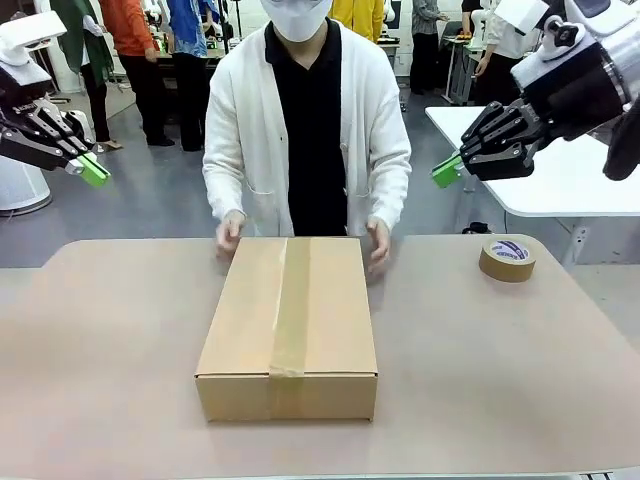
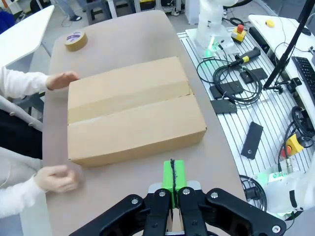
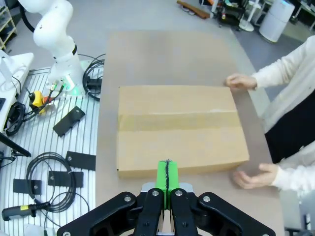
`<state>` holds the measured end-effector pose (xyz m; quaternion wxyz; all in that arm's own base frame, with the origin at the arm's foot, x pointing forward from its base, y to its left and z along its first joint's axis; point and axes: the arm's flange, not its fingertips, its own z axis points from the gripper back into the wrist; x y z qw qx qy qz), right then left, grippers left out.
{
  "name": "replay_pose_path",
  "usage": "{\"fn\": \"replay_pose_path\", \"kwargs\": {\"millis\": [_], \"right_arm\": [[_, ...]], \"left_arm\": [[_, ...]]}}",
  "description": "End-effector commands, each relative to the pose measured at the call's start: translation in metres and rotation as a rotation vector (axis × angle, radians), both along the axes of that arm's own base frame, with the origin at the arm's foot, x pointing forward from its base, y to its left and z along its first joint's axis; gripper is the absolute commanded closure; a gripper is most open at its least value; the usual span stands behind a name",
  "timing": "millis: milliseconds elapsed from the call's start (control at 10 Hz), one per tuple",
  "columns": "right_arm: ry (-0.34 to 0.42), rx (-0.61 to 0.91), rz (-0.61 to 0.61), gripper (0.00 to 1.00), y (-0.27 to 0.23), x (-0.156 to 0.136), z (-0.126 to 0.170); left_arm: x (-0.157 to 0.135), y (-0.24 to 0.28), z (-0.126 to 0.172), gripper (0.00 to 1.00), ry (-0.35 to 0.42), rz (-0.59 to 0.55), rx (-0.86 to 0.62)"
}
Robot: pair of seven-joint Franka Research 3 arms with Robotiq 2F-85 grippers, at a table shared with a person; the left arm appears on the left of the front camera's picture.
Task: Wrap the clocks to prevent damage.
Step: After the human seals the box with tape, release both hands from the side flaps of the Package Box.
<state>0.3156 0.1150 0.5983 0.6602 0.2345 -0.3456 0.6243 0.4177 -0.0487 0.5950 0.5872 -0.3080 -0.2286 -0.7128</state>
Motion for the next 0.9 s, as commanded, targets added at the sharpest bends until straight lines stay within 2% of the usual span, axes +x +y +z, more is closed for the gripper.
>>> {"fn": "replay_pose_path", "kwargs": {"millis": [0,800], "right_arm": [[-0.006,-0.011,-0.001,0.99,-0.0012,0.0031,-0.0029],[-0.006,-0.011,-0.001,0.99,-0.0012,0.0031,-0.0029]], "left_arm": [[0.0005,-0.0002,0.0019,1.00,-0.006,0.000,0.000],[0.0005,-0.0002,0.0019,1.00,-0.006,0.000,0.000]]}}
